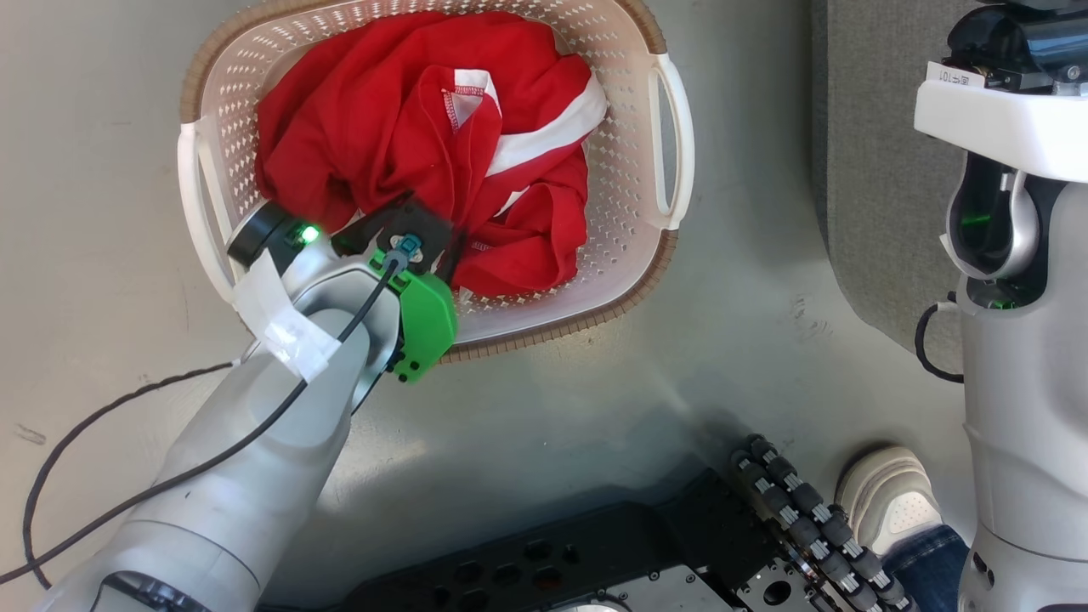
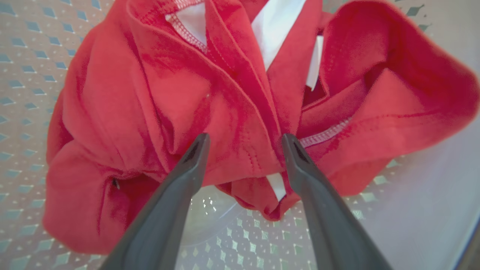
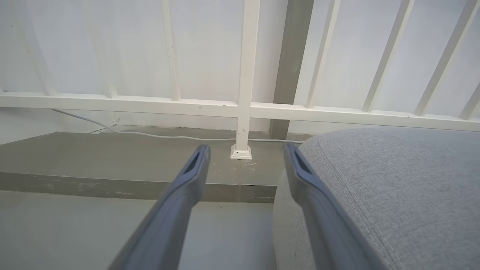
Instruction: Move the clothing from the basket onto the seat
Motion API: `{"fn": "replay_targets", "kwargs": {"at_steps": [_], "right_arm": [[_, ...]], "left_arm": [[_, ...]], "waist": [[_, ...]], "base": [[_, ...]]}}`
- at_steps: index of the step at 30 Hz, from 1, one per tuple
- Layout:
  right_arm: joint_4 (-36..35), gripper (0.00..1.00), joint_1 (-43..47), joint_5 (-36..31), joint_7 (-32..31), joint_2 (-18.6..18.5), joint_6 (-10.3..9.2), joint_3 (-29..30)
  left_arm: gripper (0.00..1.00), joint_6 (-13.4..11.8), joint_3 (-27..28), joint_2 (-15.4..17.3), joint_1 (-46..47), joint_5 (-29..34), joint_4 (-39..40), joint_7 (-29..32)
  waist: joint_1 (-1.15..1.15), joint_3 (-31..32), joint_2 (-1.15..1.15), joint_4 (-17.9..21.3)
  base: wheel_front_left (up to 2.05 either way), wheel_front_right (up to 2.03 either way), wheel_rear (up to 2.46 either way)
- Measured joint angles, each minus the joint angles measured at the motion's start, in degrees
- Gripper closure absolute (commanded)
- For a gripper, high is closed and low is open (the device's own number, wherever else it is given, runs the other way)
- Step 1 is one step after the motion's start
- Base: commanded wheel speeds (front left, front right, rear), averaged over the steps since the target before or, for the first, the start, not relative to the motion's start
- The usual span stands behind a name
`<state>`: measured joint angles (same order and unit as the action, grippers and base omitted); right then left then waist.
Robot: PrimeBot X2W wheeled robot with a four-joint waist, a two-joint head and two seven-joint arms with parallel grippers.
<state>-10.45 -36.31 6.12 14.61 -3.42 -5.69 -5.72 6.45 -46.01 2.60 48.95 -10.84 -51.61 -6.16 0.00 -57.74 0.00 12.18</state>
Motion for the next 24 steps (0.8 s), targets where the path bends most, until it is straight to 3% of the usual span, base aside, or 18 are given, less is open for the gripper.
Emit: {"fn": "replay_targets", "kwargs": {"at_steps": [9,15,22,23,24], "right_arm": [[0.09,0.0,0.01,-0.09,0.0,0.05,-0.41,-0.38],[0.14,0.0,0.04,-0.44,0.0,0.09,-0.49,-0.42],[0.15,0.0,0.19,-0.6,0.01,0.12,-0.55,-0.46],[0.15,0.0,0.2,-0.64,0.0,0.12,-0.55,-0.51],[0.15,0.0,0.2,-0.65,0.0,0.12,-0.55,-0.57]], "left_arm": [[0.0,-0.18,-4.02,0.01,0.98,-2.14,2.22,-1.2],[0.0,-3.86,-4.13,0.02,2.93,-2.0,-0.03,-1.19],[0.0,-4.95,-4.48,0.02,3.1,-2.75,-1.72,-0.92],[0.45,-4.95,-4.63,0.02,3.1,-3.01,-1.77,-0.91],[0.69,-4.95,-4.85,0.02,3.1,-3.19,-1.82,-0.84]], "waist": [[0.0,-0.03,0.0,0.18],[0.0,0.14,0.0,0.1],[0.0,0.22,0.0,0.02],[0.0,0.25,0.0,0.03],[0.0,0.28,0.0,0.06]], "base": [[0.0,0.0,0.0],[0.0,0.0,0.0],[0.0,0.0,0.0],[0.0,0.0,0.0],[0.0,0.0,0.0]]}}
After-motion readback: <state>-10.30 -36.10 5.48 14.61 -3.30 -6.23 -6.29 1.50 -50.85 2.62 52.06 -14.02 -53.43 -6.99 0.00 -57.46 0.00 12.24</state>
